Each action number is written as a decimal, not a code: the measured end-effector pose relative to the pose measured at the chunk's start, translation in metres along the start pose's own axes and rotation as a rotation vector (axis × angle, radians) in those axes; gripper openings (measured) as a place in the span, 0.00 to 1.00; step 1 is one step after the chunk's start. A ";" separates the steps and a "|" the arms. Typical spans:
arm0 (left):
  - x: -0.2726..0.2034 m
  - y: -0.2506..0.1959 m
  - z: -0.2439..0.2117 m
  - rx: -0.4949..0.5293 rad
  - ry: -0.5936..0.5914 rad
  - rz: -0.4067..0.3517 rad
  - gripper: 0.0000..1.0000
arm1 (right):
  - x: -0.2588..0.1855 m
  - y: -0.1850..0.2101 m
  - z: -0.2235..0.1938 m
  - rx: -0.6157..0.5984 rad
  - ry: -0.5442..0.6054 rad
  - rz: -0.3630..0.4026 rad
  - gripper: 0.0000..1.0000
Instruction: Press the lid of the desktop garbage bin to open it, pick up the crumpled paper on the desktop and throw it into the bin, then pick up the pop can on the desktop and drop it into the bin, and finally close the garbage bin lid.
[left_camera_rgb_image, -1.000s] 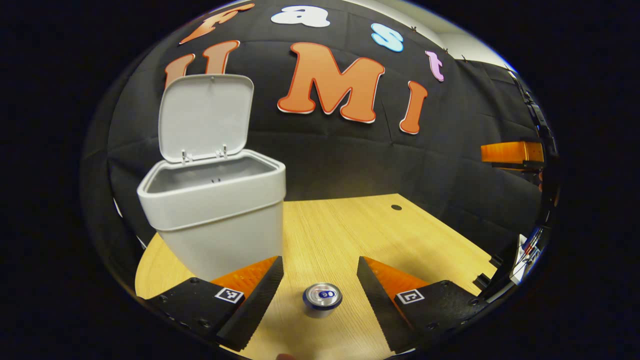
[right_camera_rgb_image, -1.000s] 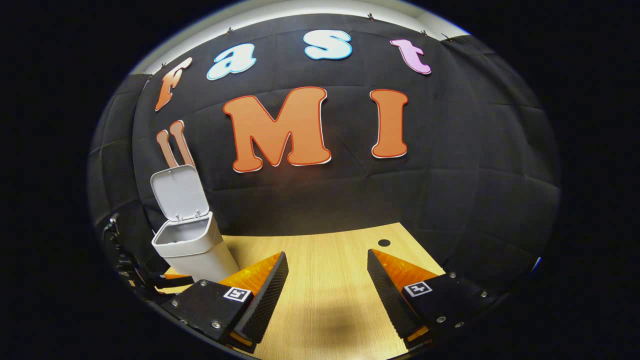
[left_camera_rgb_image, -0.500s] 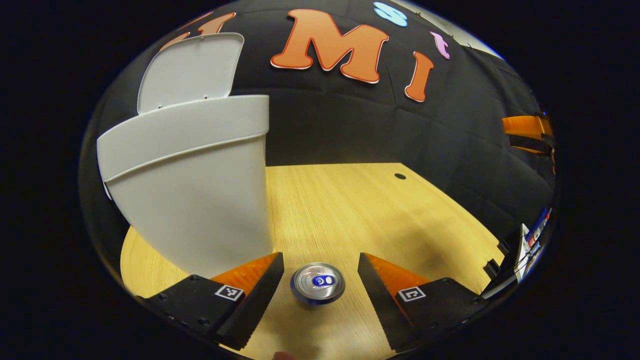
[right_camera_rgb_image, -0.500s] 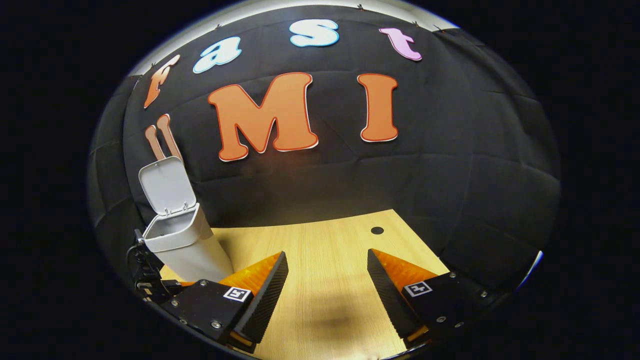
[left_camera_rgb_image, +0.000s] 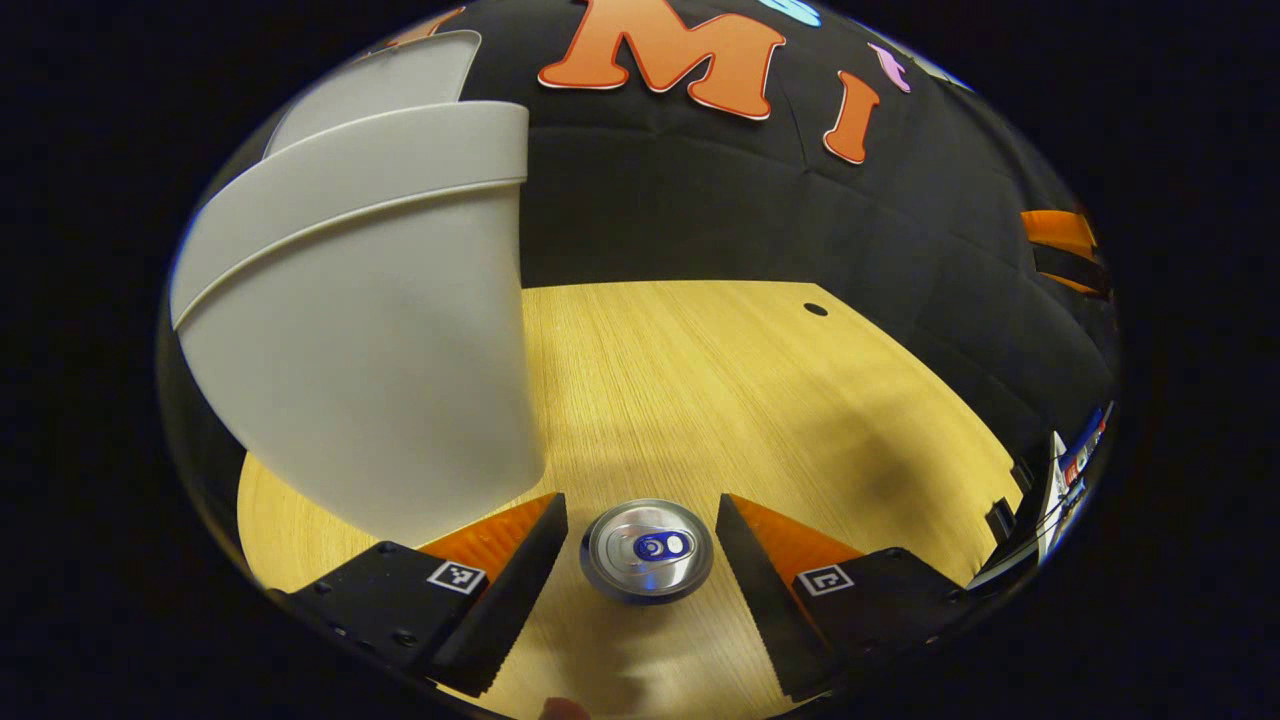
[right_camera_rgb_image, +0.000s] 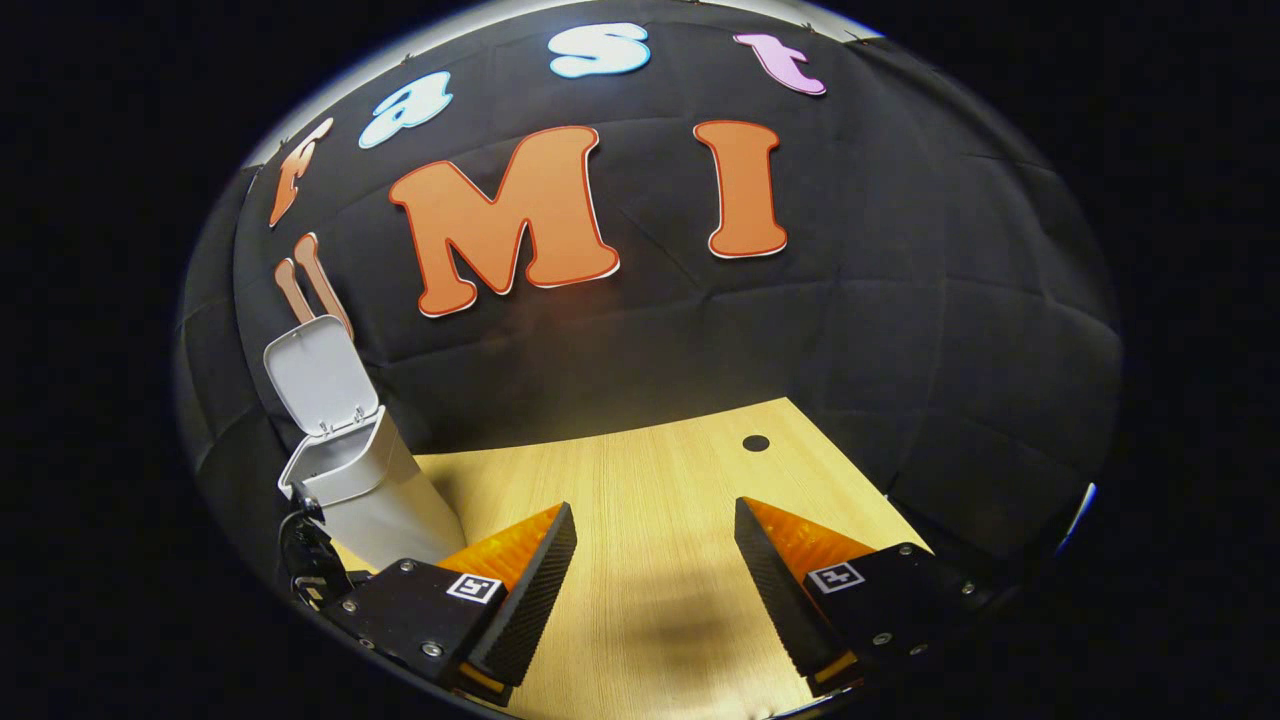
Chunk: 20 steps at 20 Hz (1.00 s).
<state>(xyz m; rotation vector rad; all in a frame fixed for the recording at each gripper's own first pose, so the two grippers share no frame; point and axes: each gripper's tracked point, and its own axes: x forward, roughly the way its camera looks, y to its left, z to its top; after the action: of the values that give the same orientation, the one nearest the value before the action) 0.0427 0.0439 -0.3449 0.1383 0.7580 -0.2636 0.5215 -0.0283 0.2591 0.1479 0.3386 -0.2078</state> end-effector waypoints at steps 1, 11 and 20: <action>0.004 0.000 -0.004 0.000 0.014 -0.001 0.97 | 0.001 0.000 -0.001 -0.003 0.004 0.001 0.95; 0.021 0.000 -0.026 0.052 0.074 -0.001 0.84 | 0.010 -0.005 -0.008 0.008 0.034 -0.006 0.95; -0.024 -0.019 0.009 0.110 0.019 -0.034 0.84 | 0.011 0.007 -0.006 0.009 0.035 0.028 0.95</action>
<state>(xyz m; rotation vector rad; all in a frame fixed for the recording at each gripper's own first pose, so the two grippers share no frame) 0.0269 0.0279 -0.3222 0.2321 0.7658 -0.3367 0.5316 -0.0226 0.2501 0.1652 0.3701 -0.1788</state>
